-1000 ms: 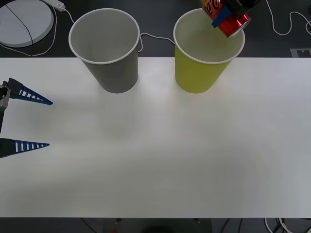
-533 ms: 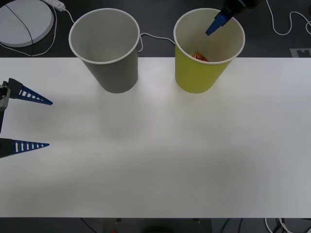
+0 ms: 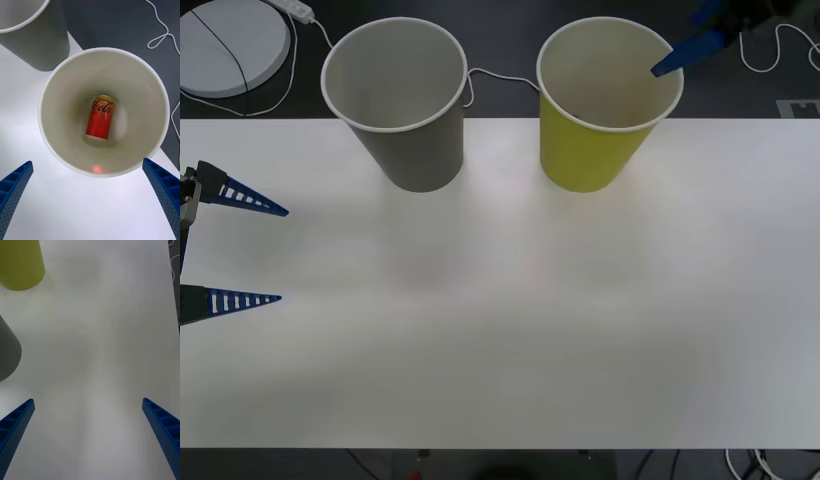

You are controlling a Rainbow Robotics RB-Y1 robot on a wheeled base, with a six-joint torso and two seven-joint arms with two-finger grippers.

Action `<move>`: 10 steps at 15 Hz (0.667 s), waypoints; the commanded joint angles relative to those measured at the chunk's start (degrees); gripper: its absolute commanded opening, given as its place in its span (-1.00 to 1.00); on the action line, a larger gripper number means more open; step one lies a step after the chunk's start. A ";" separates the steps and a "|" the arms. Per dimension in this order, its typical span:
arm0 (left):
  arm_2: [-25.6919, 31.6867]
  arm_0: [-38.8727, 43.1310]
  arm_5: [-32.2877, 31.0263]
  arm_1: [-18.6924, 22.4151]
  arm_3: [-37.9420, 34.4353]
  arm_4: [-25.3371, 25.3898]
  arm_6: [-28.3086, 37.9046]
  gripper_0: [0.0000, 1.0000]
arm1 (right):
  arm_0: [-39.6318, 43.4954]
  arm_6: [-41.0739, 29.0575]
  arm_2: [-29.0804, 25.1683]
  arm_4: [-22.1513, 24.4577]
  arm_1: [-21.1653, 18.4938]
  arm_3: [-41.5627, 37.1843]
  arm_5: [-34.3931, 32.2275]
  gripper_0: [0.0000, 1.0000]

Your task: Put the can into the green bin and the plastic bottle into the gray bin

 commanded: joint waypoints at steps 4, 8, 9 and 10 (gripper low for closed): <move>0.00 0.00 0.00 0.00 0.00 0.00 0.00 1.00 | 14.88 13.54 -12.07 -9.06 -6.05 -8.47 0.00 1.00; 0.00 0.00 0.00 0.00 0.00 0.00 0.00 1.00 | 25.69 26.46 -20.25 -13.89 -7.11 -10.32 0.00 1.00; 0.00 0.00 0.00 0.00 0.00 0.00 0.00 1.00 | 28.41 29.09 -22.71 -14.15 -7.11 -11.55 0.00 1.00; 0.00 0.00 0.00 0.00 0.00 0.00 0.00 1.00 | 30.87 31.20 -24.46 -14.50 -7.11 -12.60 0.00 1.00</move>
